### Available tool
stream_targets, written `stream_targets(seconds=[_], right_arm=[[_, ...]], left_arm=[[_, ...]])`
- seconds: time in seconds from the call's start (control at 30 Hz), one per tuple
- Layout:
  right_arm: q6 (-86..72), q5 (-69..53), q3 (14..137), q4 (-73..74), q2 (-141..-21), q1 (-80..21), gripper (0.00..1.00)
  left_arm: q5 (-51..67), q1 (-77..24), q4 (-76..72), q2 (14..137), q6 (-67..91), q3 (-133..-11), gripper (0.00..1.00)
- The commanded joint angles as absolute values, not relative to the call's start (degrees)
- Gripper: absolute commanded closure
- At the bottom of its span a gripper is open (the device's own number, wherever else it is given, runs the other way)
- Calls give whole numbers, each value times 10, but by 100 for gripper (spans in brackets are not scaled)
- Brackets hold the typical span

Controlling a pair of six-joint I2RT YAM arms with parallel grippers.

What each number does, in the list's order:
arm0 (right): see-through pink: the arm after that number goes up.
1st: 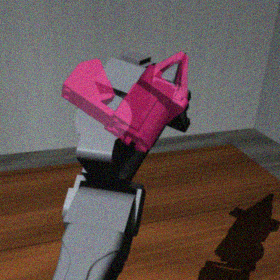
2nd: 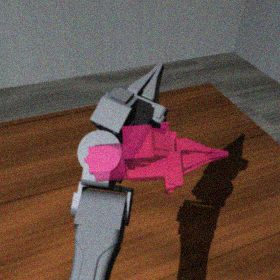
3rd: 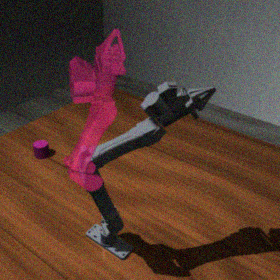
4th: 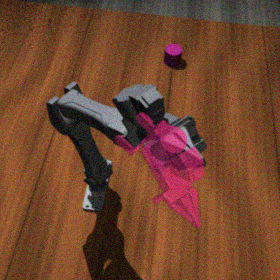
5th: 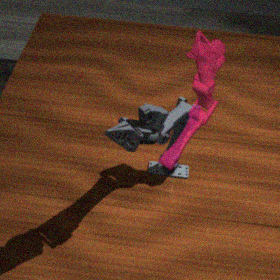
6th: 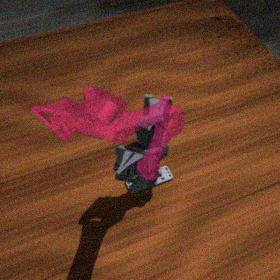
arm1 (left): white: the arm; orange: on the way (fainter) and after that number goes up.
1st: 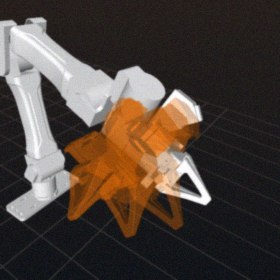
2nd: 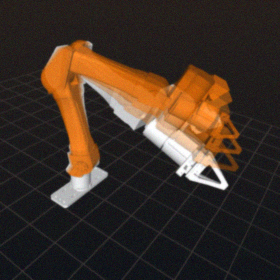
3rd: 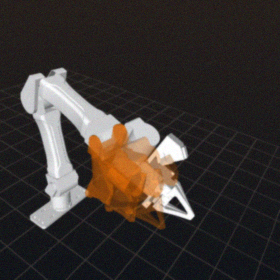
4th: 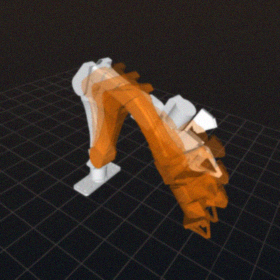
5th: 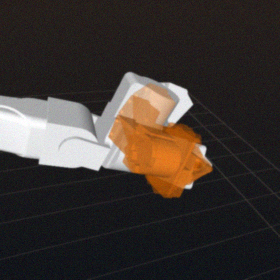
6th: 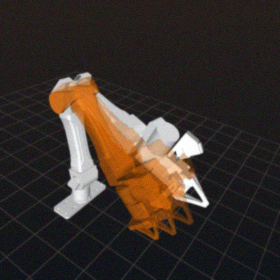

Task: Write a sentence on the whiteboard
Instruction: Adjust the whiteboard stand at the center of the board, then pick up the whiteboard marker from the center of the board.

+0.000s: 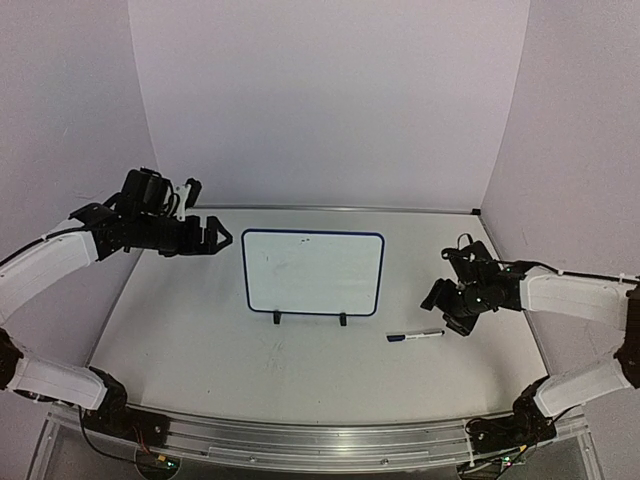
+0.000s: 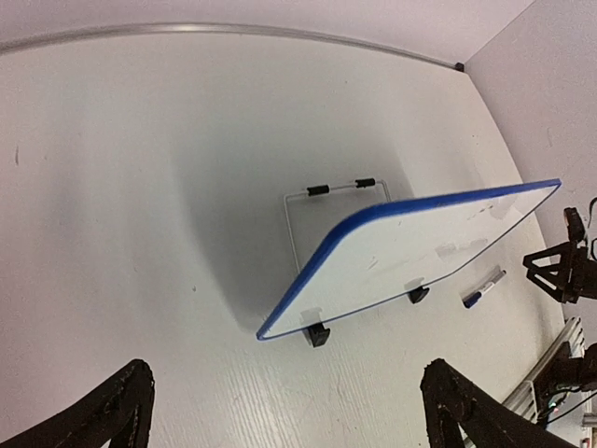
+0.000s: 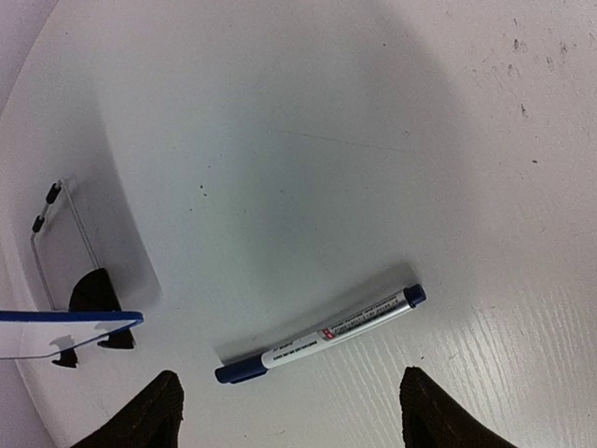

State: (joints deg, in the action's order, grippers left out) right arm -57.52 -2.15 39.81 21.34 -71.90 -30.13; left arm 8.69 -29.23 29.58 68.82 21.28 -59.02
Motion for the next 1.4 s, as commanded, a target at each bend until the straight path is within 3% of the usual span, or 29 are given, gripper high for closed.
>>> stream_targets(seconds=[0.0,0.4,0.7,1.27,1.37], right_arm=[[-600,-27,469,278,-793,-305,24],[-642,60,533,350,-881,-332,26],[-669,56,547,332,-938,-335,26],[-674,39,564,298,-1003,-336,38],[-670,36,571,295,-1013,-336,45]], left_arm=[[120,-253,328,684,111,-663,0],[-21,-251,219,563,33,-577,1],[-32,-251,243,559,28,-578,2],[-27,-251,250,561,34,-578,2],[-27,-251,249,562,35,-578,3]])
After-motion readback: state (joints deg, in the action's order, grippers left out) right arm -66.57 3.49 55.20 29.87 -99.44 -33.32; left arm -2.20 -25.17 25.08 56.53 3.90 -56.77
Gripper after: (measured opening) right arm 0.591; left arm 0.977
